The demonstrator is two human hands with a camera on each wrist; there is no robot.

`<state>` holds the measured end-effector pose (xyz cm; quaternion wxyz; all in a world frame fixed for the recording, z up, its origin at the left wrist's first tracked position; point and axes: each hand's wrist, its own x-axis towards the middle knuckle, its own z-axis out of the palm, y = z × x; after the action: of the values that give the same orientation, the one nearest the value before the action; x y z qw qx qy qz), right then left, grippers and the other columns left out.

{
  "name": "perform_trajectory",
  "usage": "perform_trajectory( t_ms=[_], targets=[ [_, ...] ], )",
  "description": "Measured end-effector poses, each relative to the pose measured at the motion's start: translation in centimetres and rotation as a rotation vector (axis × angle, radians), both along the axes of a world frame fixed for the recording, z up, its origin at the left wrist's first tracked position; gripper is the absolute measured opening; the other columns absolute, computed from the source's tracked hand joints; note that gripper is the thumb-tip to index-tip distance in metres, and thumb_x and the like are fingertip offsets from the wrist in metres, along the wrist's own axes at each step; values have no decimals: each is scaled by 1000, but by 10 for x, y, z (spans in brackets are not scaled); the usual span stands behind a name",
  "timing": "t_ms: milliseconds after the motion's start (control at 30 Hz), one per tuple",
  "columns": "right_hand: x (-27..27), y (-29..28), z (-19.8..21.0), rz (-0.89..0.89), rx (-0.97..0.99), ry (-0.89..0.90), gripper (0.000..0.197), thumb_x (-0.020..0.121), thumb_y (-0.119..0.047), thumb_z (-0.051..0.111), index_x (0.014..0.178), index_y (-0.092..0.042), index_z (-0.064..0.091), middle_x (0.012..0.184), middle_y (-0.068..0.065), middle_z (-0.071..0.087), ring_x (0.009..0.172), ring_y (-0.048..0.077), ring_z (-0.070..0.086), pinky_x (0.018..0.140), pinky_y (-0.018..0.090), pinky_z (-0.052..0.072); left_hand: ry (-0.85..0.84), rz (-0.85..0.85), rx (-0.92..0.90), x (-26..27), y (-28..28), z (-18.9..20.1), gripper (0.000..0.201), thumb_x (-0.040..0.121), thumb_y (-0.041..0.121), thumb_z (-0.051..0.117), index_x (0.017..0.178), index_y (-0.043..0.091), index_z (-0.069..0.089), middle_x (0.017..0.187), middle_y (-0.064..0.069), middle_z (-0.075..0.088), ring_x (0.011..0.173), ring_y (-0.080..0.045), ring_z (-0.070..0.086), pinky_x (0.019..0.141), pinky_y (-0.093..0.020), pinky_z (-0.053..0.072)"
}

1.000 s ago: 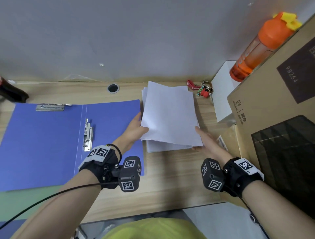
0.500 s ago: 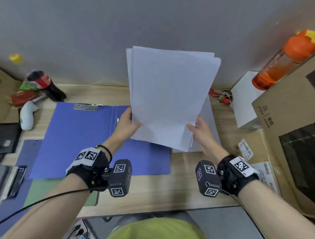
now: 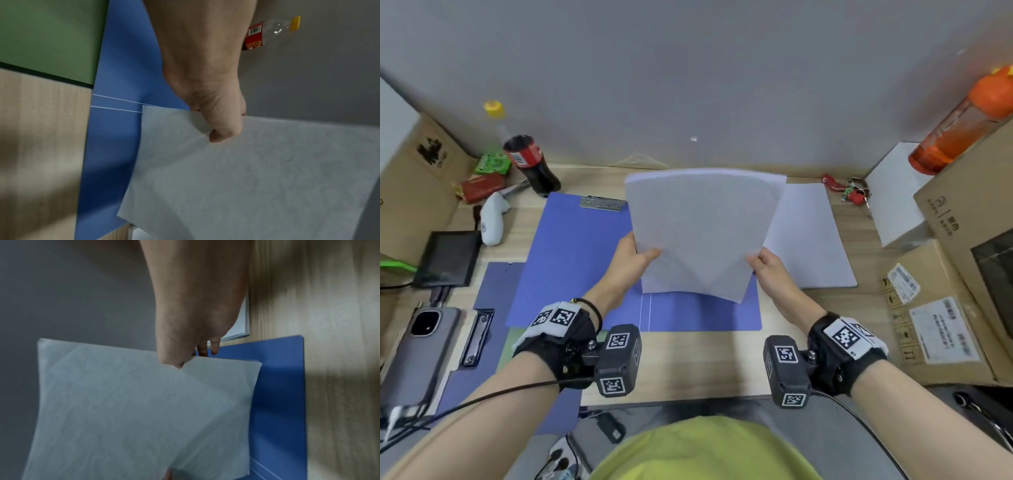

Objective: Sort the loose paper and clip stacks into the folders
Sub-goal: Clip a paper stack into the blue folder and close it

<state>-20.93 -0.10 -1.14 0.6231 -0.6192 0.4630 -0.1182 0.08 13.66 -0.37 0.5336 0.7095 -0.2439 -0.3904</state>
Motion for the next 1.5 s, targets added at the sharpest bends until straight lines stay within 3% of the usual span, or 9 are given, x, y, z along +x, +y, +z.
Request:
perform_trajectory(
  t_ms=[133,233,367,533,700,833,1133,1300,1500],
  targets=[
    [2,1,12,-25,-14,-12,26,99,-16,37,119,-13,55,104,-6,61,82,4,55,53,2,39,23,-11,-54,3,0,11,31,90,2,57,107,28,58,108,13,67,100,-6,65,83,-22,51],
    [-3,8,-3,8,31,44,30,97,-16,40,123,-20,56,120,-4,64,110,15,61,93,29,51,37,-65,4,0,5,2,28,94,7,52,113,28,57,111,16,65,106,-7,63,86,-25,50],
    [-11,10,-21,53,105,184,29,95,-15,42,119,-12,58,120,12,65,113,31,61,100,50,47,44,-144,87,1,5,-10,34,96,12,49,128,24,53,121,10,64,111,-12,62,93,-33,51],
    [-13,-3,-24,93,163,233,29,97,-13,38,119,-10,56,104,11,66,86,26,65,76,35,55,105,-177,209,8,-7,-24,38,96,13,52,133,15,48,126,1,61,108,-17,62,87,-33,53],
    [-14,-30,-40,15,133,285,30,92,-11,36,108,-16,61,99,13,62,83,22,55,70,33,43,175,11,347,24,-22,-42,27,96,9,46,122,15,50,99,-5,61,72,-16,59,70,-27,52],
    [-12,-47,-45,-37,146,298,33,95,-3,33,103,-20,60,89,5,65,75,22,57,61,27,42,147,55,475,51,-24,-67,31,97,13,45,128,18,50,102,-8,56,78,-18,54,70,-27,47],
    [7,-72,-76,9,175,363,35,89,-20,36,117,-7,55,91,6,54,79,20,48,69,34,36,176,86,576,67,-32,-100,31,95,2,41,121,16,52,71,-3,43,60,-15,41,55,-23,35],
    [26,-77,-72,37,184,405,14,98,-15,35,86,-11,44,73,6,37,60,16,35,44,20,29,186,44,602,74,-40,-100,34,93,4,41,120,23,51,76,-4,48,59,-17,44,58,-26,41],
    [29,-80,-80,69,205,424,21,98,-13,34,77,-17,30,71,2,31,58,15,28,46,21,24,234,-9,555,74,-74,-97,35,95,8,40,122,25,53,79,-4,58,56,-17,45,58,-26,45]
  ],
)
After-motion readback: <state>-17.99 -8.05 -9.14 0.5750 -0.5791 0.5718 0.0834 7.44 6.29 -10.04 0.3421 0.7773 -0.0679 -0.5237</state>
